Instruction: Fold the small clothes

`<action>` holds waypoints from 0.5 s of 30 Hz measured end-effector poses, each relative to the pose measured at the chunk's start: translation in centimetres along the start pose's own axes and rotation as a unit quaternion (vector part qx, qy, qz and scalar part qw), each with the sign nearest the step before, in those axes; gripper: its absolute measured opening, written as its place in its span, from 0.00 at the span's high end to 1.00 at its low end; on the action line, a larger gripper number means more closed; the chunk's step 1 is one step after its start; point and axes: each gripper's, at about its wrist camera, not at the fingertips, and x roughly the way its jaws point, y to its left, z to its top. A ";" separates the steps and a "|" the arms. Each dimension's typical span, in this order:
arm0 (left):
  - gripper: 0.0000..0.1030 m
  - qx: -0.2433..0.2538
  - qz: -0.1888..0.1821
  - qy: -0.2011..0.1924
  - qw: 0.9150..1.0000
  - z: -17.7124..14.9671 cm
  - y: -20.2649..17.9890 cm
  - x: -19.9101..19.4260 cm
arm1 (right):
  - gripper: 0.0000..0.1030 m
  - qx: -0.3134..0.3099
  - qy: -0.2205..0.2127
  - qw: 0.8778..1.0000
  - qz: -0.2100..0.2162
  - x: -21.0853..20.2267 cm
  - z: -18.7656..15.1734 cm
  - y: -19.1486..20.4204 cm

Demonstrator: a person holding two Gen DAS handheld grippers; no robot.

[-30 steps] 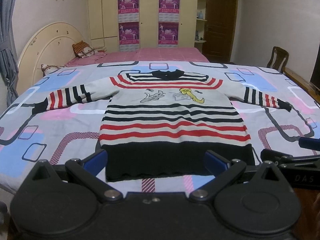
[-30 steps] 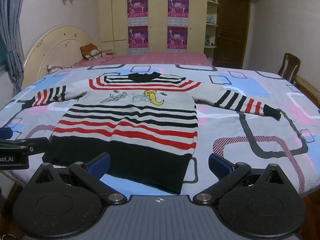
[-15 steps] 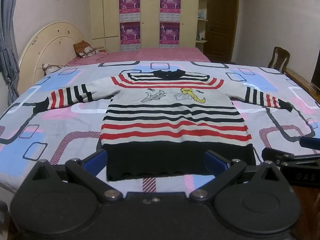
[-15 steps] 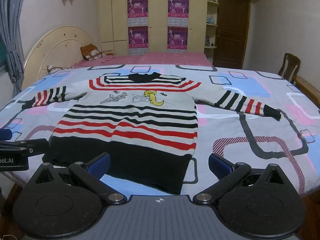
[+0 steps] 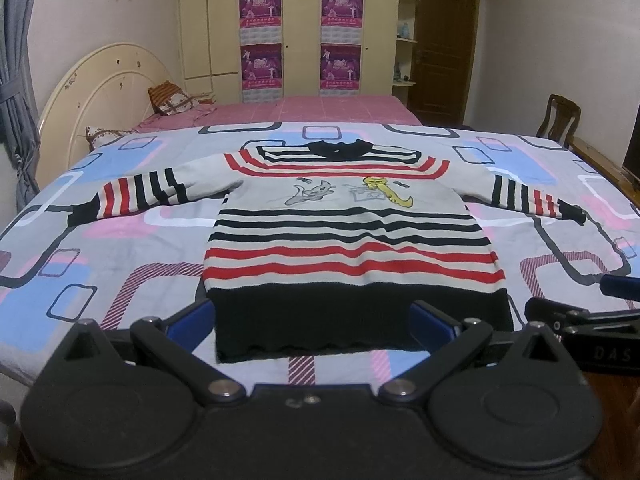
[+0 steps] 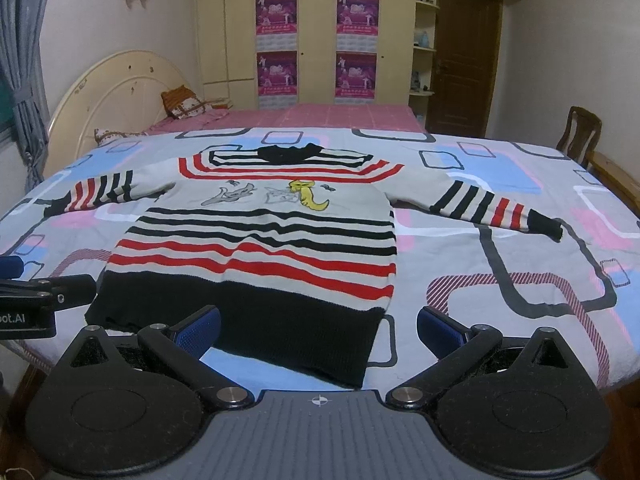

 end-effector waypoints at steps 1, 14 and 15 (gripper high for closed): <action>0.00 0.000 0.000 0.000 1.000 0.0 0.0 0.0 | 0.00 -0.001 0.000 1.000 0.000 0.0 0.0 0.1; 0.00 -0.002 0.002 0.004 1.000 0.0 0.0 0.2 | 0.00 -0.008 0.003 1.000 0.003 0.5 0.4 0.5; 0.00 -0.002 0.001 0.005 1.000 0.0 0.1 0.2 | 0.00 -0.009 0.003 1.000 0.002 0.5 0.4 0.5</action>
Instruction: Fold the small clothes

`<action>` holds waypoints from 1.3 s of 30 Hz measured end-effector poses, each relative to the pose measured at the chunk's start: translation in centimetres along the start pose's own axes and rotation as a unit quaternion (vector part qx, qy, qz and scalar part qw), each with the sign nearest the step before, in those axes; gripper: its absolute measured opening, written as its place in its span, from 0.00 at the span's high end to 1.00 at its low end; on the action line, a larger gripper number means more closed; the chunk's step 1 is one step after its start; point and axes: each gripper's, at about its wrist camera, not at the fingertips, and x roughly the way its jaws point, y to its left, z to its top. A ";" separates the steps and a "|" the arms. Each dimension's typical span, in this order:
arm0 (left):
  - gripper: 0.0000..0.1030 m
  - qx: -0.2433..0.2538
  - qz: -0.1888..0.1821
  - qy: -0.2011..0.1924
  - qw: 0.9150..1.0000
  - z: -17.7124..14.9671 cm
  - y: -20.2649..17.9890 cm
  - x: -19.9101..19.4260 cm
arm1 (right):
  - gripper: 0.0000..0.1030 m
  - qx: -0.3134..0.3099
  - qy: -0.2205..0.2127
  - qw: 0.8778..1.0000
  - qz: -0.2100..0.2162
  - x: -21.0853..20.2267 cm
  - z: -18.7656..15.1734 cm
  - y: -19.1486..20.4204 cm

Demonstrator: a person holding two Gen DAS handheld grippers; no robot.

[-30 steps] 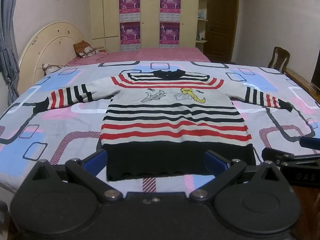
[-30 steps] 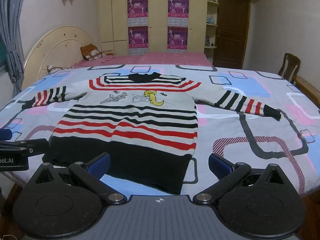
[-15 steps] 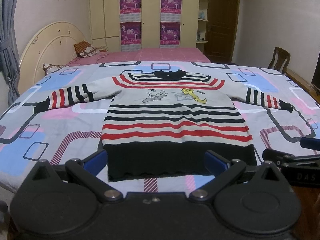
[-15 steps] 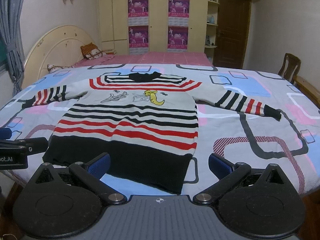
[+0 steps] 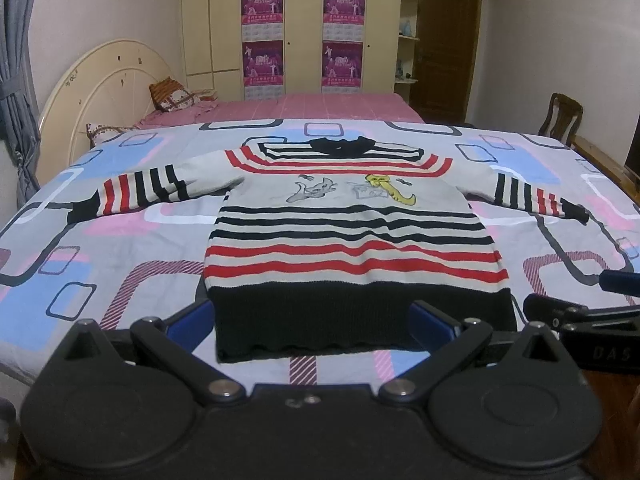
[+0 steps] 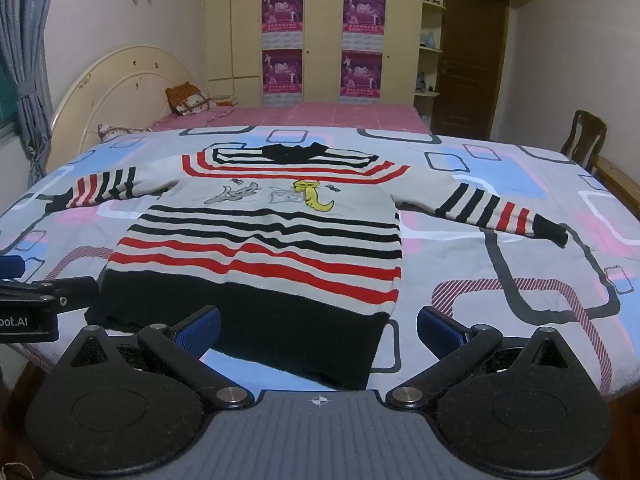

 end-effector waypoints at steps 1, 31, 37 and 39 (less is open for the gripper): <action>0.00 0.000 0.000 0.001 1.000 0.0 0.0 0.1 | 0.00 0.000 0.000 1.000 0.000 0.0 0.0 0.0; 0.00 -0.002 -0.080 0.023 0.997 5.7 0.1 8.7 | 0.00 0.053 -0.026 0.997 -0.054 6.8 4.6 -4.6; 0.00 0.010 -0.105 0.003 0.994 9.0 -0.3 12.1 | 0.00 0.121 -0.043 0.988 -0.081 8.3 7.3 -8.8; 0.00 0.010 -0.120 0.004 0.993 9.8 -0.6 13.4 | 0.00 0.136 -0.055 0.983 -0.106 8.9 7.9 -10.5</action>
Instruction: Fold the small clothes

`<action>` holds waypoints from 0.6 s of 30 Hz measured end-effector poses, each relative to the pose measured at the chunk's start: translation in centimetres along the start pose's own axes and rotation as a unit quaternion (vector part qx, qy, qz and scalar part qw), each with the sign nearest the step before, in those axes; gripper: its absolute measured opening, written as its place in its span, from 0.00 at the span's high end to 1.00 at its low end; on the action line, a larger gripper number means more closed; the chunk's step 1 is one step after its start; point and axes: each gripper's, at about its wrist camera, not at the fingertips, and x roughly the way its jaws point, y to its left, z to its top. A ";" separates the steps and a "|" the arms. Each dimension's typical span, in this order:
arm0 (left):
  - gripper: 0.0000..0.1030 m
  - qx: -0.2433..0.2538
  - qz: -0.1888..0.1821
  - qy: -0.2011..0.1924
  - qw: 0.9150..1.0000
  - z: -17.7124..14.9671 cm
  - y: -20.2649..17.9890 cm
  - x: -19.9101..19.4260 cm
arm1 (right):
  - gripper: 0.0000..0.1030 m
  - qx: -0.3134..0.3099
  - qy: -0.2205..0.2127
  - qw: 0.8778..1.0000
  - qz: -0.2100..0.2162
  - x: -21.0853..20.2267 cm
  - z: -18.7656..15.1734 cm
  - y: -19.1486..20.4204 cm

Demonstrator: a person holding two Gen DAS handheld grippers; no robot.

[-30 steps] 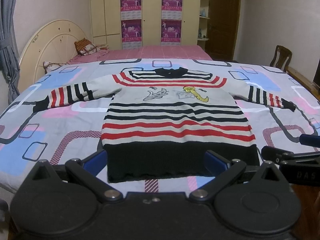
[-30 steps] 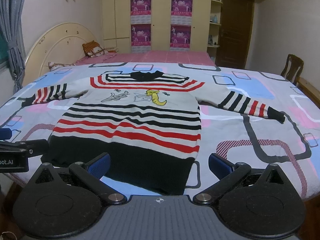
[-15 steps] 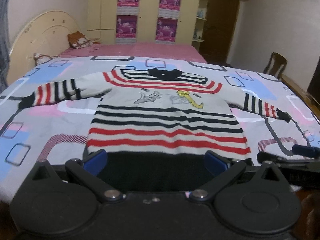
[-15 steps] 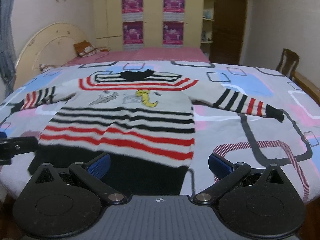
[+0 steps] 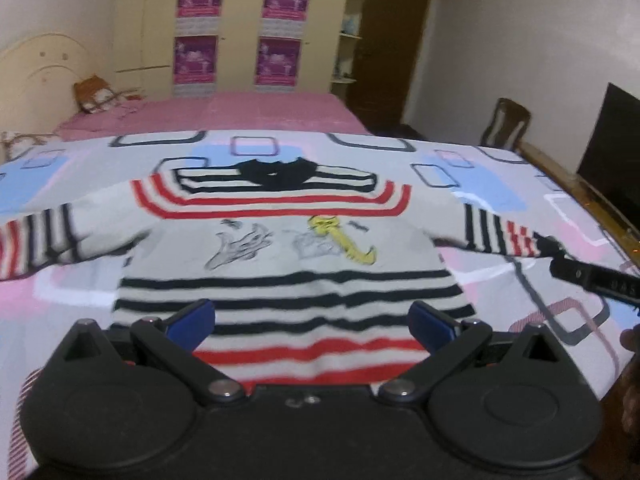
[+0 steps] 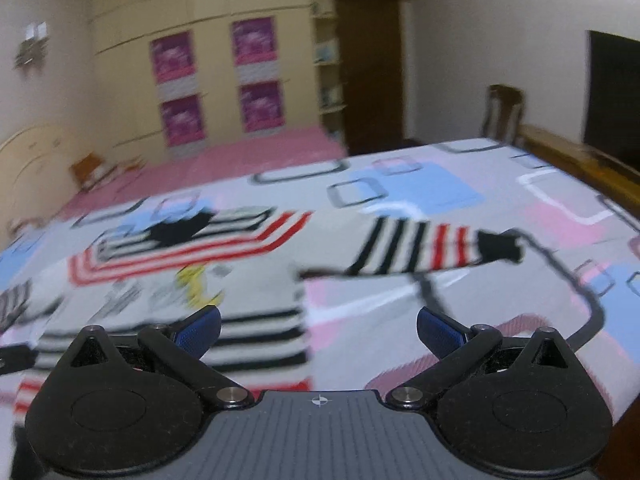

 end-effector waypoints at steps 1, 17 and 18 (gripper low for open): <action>0.00 0.000 0.002 -0.001 1.000 0.3 -0.1 0.6 | 0.00 0.010 -0.002 1.000 -0.006 0.5 0.5 -0.7; 0.00 -0.035 0.078 0.059 0.995 5.3 -2.9 15.2 | 0.56 0.202 0.037 0.975 -0.083 18.5 4.9 -19.0; 0.00 -0.036 0.083 0.063 0.994 5.8 -3.2 16.1 | 0.56 0.214 0.045 0.972 -0.085 19.5 4.8 -19.9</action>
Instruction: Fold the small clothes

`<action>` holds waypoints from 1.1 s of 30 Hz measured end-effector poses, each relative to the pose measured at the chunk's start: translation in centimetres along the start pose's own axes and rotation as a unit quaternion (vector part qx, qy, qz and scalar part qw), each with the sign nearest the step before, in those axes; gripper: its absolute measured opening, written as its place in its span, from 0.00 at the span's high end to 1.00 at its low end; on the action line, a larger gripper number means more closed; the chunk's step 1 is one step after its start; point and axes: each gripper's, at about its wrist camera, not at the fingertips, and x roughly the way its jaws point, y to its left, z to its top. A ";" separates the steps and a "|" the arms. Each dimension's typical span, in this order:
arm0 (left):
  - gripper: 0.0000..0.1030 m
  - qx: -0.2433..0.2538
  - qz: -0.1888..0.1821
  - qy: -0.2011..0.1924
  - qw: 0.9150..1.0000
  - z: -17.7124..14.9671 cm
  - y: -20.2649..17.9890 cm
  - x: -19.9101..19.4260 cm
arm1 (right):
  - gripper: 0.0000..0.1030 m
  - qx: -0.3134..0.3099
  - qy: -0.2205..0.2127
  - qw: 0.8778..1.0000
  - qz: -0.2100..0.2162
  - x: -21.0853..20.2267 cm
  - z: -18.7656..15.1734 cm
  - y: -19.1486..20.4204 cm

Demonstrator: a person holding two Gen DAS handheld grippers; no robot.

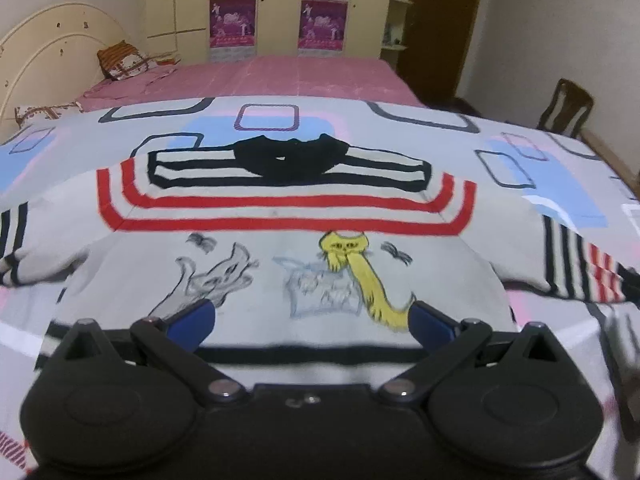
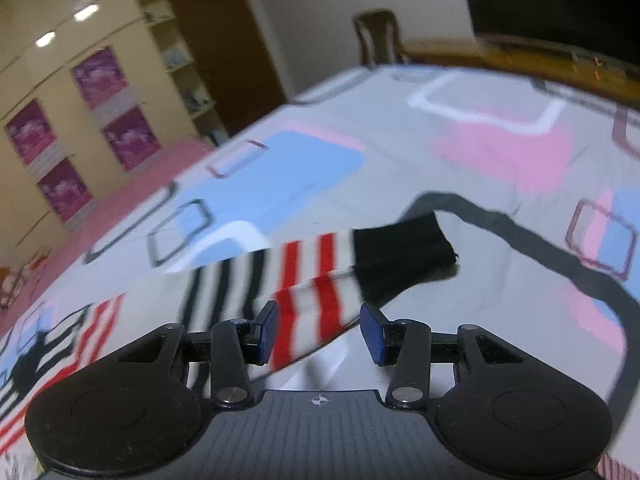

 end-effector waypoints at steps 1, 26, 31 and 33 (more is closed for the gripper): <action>0.00 -0.001 0.003 0.002 1.000 0.4 -0.4 0.5 | 0.56 0.013 0.010 1.000 -0.003 1.1 0.3 -0.8; 0.26 -0.016 0.012 0.024 1.000 1.7 13.4 3.4 | 0.94 -0.250 0.022 0.942 0.221 -1.4 -6.9 23.3; 0.33 -0.050 0.000 0.023 0.998 0.6 17.9 2.4 | 0.94 -0.334 0.067 0.895 0.288 -2.4 -14.6 32.3; 0.33 -0.068 -0.005 0.023 0.997 0.2 19.5 2.1 | 0.94 -0.352 0.090 0.884 0.294 -1.8 -17.1 34.5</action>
